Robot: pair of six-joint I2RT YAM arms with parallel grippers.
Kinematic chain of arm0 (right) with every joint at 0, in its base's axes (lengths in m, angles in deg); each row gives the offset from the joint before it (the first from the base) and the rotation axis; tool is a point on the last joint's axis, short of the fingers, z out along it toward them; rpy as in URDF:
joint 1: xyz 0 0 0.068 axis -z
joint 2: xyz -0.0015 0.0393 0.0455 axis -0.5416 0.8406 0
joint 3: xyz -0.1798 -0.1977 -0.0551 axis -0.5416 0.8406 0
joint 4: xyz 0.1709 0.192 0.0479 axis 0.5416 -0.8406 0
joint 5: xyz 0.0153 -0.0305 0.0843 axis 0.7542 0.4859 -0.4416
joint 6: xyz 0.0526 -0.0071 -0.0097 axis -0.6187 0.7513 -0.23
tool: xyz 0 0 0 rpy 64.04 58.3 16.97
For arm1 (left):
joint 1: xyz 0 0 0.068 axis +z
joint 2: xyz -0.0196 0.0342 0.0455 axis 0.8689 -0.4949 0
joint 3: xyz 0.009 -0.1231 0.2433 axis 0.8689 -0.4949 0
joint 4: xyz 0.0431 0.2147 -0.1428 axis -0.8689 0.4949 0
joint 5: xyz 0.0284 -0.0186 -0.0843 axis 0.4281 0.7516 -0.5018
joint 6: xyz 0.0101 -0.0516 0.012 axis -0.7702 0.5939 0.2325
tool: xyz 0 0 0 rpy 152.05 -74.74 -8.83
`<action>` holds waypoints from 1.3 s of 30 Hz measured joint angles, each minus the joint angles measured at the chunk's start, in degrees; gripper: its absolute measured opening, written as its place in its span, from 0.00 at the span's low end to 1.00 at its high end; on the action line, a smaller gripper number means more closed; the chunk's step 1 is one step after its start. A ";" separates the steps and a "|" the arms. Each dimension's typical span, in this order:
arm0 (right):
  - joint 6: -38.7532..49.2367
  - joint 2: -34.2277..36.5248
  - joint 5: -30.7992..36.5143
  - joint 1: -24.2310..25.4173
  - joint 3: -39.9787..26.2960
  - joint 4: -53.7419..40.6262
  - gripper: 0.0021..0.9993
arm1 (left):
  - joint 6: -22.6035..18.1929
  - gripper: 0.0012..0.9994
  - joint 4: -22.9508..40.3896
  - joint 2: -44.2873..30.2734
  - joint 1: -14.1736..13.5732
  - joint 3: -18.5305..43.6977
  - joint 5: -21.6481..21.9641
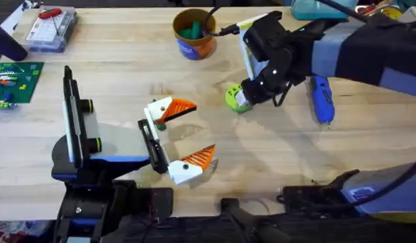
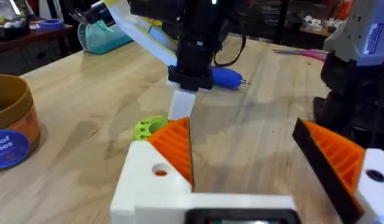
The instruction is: Pick up the gripper from the table and insert it into the empty holder that is missing its gripper. Then pick up a screw, insert it into the mounting hole, and use the screwdriver to tighten it. Finally, clean up the table by picking up the vegetable and placing it into the bucket.
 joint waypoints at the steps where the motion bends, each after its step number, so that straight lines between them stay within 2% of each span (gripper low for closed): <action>1: 0.00 0.00 0.00 0.02 0.00 -0.02 0.34 | 0.00 0.99 0.02 0.00 0.00 0.00 0.02; 7: 0.00 0.00 0.00 0.02 0.00 0.05 0.29 | 0.00 0.99 0.02 0.02 0.00 0.00 0.02; 29: 0.00 0.00 0.00 0.02 0.00 0.15 0.25 | 0.00 0.99 0.02 0.02 0.00 0.00 0.02; 39: 0.00 0.00 0.00 0.02 0.00 0.72 0.17 | 0.00 0.99 0.02 0.00 0.00 0.00 0.02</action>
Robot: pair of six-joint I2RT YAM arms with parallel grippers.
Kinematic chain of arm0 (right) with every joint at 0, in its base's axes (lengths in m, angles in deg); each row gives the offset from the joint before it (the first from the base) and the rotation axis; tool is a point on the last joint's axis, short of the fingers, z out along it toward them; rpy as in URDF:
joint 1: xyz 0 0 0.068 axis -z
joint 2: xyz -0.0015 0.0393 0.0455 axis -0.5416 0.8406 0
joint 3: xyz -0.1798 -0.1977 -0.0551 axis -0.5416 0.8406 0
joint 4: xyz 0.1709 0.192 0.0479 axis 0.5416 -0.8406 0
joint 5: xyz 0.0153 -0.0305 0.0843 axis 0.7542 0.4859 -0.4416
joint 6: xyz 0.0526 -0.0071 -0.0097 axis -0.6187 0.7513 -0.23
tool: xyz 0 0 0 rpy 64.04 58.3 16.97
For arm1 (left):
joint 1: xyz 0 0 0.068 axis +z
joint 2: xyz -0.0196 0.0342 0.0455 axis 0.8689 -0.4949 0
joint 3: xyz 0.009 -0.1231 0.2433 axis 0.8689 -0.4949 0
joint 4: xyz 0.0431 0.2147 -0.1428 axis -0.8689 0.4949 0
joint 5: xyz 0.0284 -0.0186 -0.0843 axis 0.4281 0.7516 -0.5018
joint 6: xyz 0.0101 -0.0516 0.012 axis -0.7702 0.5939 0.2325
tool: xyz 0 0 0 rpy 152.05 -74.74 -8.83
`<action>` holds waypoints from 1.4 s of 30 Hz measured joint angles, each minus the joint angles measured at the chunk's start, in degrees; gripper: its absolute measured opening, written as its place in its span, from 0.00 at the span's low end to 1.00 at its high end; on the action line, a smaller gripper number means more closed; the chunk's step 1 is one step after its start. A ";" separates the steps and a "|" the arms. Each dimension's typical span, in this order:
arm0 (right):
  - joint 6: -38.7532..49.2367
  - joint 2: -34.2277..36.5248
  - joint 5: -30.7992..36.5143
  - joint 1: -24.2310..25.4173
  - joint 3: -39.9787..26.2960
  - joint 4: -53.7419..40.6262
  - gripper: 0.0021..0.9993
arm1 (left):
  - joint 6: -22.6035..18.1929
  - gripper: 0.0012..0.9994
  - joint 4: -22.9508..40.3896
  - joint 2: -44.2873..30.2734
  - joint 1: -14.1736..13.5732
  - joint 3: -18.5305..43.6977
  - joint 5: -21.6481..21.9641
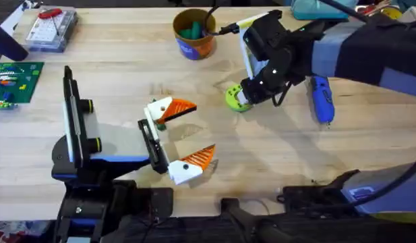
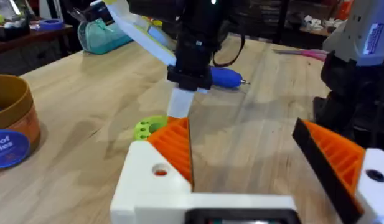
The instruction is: Pick up the gripper from the table and insert it into the empty holder that is missing its gripper. Then pick up a screw, insert it into the mounting hole, and use the screwdriver to tighten it. Finally, clean up the table by picking up the vegetable and placing it into the bucket.
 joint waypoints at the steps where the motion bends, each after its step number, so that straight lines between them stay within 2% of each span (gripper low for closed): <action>1: 0.00 0.00 0.00 0.00 0.00 0.02 0.16 | 0.00 0.99 0.00 0.02 0.00 0.00 0.00; 7: 0.00 0.00 0.02 0.00 0.00 0.00 0.14 | -0.02 0.99 -0.02 0.02 0.00 0.00 0.00; 11: 0.00 0.00 0.18 0.00 0.00 -0.02 0.08 | 0.00 0.99 0.00 0.02 0.00 0.00 0.00; 15: 0.32 0.00 0.22 0.09 0.00 -0.02 0.06 | 0.00 0.99 0.00 0.01 0.00 0.00 -0.01; 17: 0.60 0.00 0.26 0.09 0.00 0.02 0.01 | 0.00 0.99 0.00 0.02 0.00 0.00 0.00; 35: 0.63 -0.13 0.24 0.09 -0.39 -1.43 0.01 | 0.00 0.99 -0.01 0.02 0.00 0.00 0.00; 42: 1.02 -3.27 0.24 0.09 -8.74 -12.41 0.00 | -0.02 0.99 -0.01 0.01 0.00 0.00 0.00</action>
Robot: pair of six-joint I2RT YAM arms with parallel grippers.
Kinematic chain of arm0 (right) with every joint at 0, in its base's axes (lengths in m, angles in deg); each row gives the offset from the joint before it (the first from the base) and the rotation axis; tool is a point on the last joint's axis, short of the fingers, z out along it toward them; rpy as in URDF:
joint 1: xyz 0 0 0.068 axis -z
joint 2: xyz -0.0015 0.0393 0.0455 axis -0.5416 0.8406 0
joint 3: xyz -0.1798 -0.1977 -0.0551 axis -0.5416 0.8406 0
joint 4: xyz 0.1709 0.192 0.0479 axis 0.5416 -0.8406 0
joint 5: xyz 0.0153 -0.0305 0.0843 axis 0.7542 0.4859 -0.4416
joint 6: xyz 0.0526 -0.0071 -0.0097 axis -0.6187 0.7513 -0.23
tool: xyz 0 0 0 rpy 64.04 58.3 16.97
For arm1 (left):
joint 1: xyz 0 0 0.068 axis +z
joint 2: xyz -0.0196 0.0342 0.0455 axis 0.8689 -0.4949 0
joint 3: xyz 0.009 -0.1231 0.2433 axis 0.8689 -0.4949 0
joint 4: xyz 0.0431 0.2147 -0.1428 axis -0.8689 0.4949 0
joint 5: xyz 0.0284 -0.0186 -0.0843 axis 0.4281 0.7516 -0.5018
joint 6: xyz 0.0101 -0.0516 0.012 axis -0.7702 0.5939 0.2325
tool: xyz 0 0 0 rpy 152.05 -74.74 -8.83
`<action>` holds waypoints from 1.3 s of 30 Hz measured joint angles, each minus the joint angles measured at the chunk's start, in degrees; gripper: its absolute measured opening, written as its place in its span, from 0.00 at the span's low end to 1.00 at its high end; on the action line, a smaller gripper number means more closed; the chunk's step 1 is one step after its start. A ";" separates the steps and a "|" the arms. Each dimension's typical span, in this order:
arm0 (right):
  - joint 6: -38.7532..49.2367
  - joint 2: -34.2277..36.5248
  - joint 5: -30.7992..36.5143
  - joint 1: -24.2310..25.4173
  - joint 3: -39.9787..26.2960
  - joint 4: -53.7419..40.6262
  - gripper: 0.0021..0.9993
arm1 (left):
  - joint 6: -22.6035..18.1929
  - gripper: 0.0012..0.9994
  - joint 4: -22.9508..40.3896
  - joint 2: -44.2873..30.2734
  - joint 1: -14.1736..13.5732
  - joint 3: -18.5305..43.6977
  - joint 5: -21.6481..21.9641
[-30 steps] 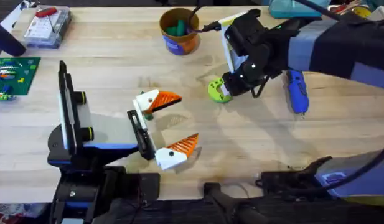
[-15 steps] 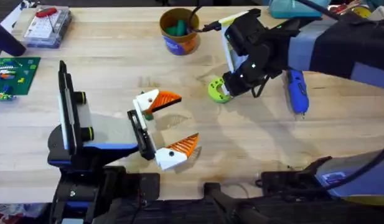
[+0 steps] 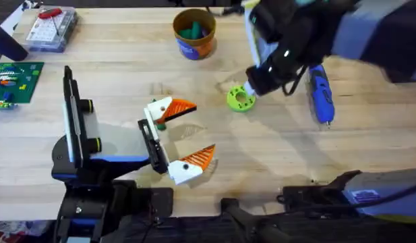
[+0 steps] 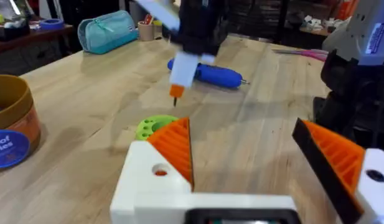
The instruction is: Pick up the gripper from the table and insert it into the empty holder that is missing its gripper. Then pick up a screw, insert it into the mounting hole, and use the screwdriver to tighten it. Finally, clean up the table by picking up the vegetable and placing it into the bucket.
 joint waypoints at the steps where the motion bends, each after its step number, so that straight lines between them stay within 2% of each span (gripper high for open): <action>1: 0.26 -0.46 -0.02 0.00 -1.61 -1.25 0.00 | 0.02 0.99 -0.01 0.01 0.00 0.00 0.00; 8: 2.49 -1.64 0.00 0.00 -16.92 -14.55 0.00 | 0.02 0.99 0.01 0.01 0.00 0.00 0.00; 16: 4.07 -2.05 -0.02 -1.00 -30.75 -26.18 0.00 | 0.02 0.99 0.01 -0.01 0.00 0.00 -0.01; 23: 5.86 -0.63 -0.04 -6.75 -41.35 -33.22 0.00 | 0.02 0.99 0.01 0.01 0.00 0.00 0.00; 31: 8.51 8.76 -0.20 -13.76 -57.30 -36.83 0.00 | 0.02 0.99 0.00 0.00 0.00 0.00 0.00; 34: 10.15 12.38 -1.37 -17.07 -60.30 -36.14 0.00 | 0.02 0.99 0.01 -0.01 0.00 0.00 -0.01; 39: 12.74 16.70 -3.11 -22.20 -61.10 -34.95 0.00 | 0.02 0.99 0.01 0.01 0.00 0.00 -0.01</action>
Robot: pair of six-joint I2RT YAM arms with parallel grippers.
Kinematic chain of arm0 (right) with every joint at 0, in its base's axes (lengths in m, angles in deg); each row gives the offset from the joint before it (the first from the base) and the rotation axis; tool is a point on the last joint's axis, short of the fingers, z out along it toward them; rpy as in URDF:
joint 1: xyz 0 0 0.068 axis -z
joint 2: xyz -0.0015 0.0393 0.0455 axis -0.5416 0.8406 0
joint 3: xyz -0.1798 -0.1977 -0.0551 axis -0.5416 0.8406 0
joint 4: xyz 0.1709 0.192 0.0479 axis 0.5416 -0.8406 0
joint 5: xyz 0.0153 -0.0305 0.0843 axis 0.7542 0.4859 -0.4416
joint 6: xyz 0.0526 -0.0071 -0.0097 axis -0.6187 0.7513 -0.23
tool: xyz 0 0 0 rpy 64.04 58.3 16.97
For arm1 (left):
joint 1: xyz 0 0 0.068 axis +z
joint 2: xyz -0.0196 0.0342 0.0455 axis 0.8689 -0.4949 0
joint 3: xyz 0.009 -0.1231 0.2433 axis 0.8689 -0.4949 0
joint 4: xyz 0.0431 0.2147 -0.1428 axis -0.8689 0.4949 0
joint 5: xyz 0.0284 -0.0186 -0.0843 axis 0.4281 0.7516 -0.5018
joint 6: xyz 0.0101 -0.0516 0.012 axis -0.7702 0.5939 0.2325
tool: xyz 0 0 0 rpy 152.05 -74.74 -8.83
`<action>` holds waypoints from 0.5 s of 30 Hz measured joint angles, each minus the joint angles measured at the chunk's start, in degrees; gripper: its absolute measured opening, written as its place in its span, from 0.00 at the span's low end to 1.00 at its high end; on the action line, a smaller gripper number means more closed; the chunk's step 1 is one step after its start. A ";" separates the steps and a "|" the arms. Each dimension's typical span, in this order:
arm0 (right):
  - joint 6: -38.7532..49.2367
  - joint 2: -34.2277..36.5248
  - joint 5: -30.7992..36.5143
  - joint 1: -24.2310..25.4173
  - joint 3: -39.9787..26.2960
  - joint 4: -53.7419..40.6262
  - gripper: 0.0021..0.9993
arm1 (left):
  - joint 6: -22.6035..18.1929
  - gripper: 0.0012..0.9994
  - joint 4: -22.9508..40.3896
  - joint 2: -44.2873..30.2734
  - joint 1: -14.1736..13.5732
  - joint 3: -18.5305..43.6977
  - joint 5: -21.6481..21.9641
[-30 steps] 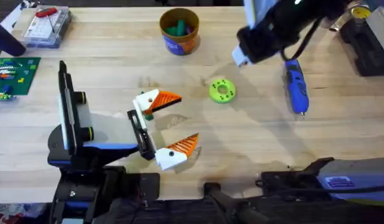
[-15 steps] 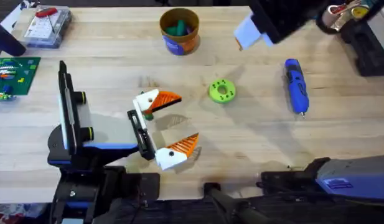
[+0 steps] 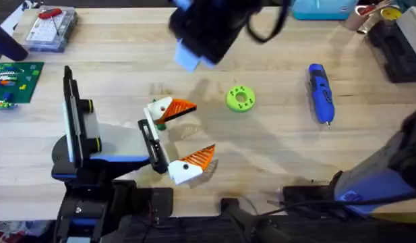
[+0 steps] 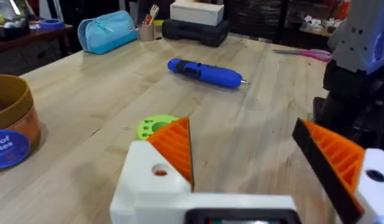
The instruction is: Pick up the gripper from the table and insert it into the empty holder that is missing its gripper. Then pick up a screw, insert it into the mounting hole, and use the screwdriver to tighten it. Finally, clean up the table by picking up the vegetable and placing it into the bucket.
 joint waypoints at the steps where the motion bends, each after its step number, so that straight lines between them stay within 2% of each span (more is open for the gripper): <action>1: 0.62 0.58 -0.18 -0.94 0.00 0.03 0.00 | 0.00 0.99 0.00 -0.01 0.00 0.00 0.00; 9: 5.43 1.67 -0.67 -7.59 -0.09 1.32 0.00 | 0.00 0.99 0.00 -0.02 0.00 0.00 0.00; 15: 7.16 1.67 -0.81 -8.88 -0.09 1.31 0.00 | 0.00 0.99 0.00 -0.02 0.00 0.00 0.00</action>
